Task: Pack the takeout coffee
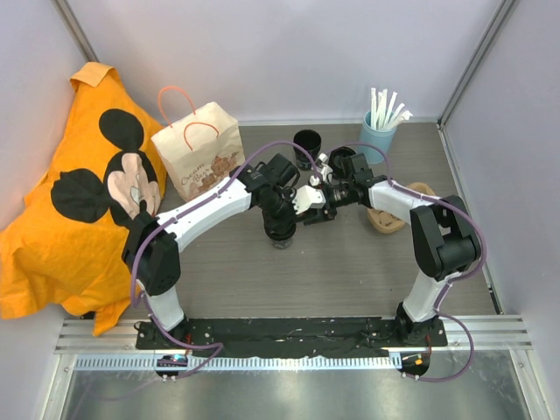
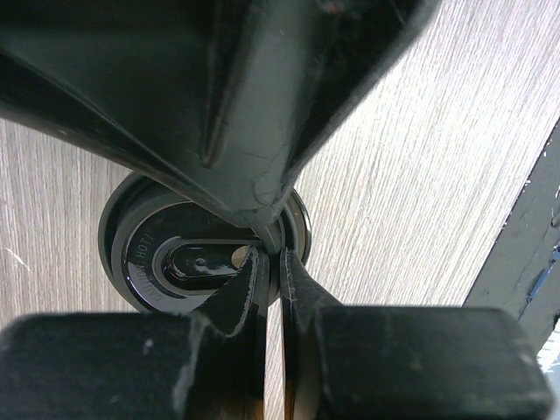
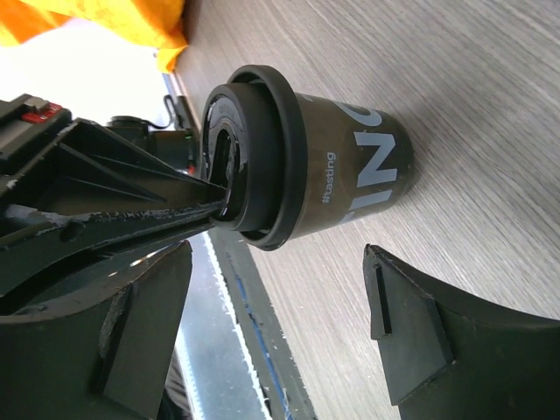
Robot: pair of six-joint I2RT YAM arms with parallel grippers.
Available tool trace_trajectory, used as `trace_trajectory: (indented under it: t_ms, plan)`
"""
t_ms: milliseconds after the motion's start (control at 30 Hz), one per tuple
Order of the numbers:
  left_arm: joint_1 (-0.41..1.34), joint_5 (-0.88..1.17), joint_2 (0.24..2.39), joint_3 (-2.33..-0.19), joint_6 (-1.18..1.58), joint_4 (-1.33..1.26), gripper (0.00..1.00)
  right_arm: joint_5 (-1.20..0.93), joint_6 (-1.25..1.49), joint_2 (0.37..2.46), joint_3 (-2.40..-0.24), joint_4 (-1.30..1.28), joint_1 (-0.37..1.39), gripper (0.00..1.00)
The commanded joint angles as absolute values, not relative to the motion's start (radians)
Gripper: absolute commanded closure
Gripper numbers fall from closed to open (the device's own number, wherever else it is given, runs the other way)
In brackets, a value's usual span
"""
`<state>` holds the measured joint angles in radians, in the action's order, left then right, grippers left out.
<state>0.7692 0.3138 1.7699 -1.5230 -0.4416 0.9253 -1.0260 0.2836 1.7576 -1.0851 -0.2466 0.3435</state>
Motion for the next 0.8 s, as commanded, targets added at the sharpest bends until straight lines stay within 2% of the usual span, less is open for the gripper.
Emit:
trace_trajectory:
  t_ms: [0,767]
  plan:
    - [0.77,0.316,1.718,-1.56,-0.436,0.939,1.0,-1.114,0.334,1.773,-1.108,-0.175,0.327,0.15]
    - [0.769,0.353,1.723,-1.555,-0.43,0.942,1.0,-1.118,0.356,1.796,-1.115,-0.163,0.316,0.16]
